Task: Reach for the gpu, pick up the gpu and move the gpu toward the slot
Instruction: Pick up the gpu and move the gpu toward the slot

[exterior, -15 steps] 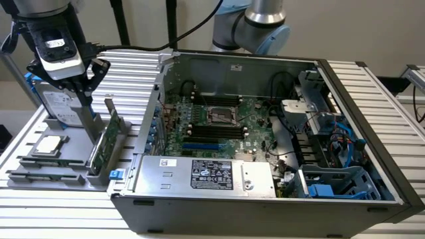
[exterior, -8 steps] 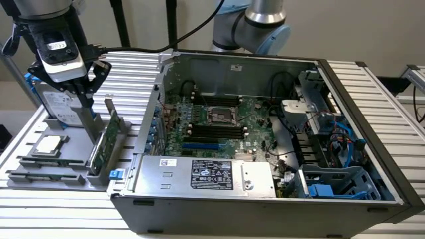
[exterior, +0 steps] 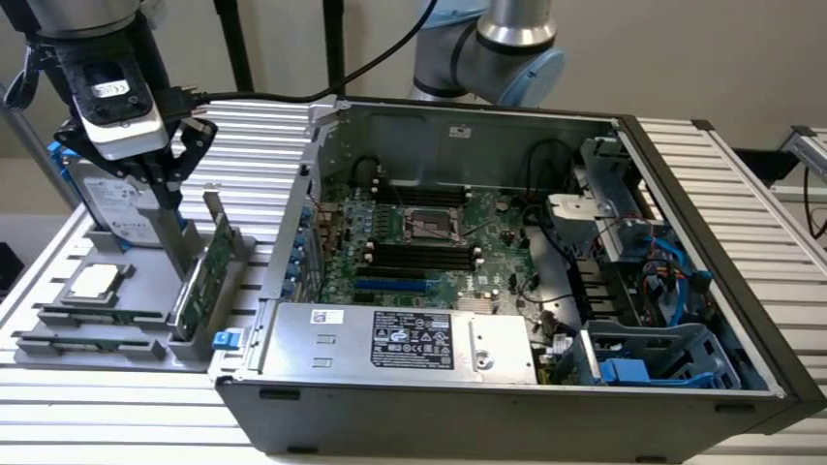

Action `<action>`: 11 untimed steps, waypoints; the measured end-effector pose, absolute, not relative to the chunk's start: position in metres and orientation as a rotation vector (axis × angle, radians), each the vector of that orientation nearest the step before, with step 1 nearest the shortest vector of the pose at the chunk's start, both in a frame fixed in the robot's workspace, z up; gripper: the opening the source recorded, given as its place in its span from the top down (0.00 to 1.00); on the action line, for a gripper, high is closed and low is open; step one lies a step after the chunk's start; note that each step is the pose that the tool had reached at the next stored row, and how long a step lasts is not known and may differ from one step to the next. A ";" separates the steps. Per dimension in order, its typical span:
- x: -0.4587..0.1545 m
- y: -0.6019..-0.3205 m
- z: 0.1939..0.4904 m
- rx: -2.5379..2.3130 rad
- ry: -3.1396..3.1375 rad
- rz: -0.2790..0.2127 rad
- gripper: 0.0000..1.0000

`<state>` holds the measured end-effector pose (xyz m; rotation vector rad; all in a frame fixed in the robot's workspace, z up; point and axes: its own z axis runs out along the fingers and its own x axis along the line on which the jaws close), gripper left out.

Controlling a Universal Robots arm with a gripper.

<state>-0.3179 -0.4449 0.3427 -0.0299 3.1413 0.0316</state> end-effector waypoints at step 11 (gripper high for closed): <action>-0.318 -0.445 0.341 -0.030 3.141 0.028 0.58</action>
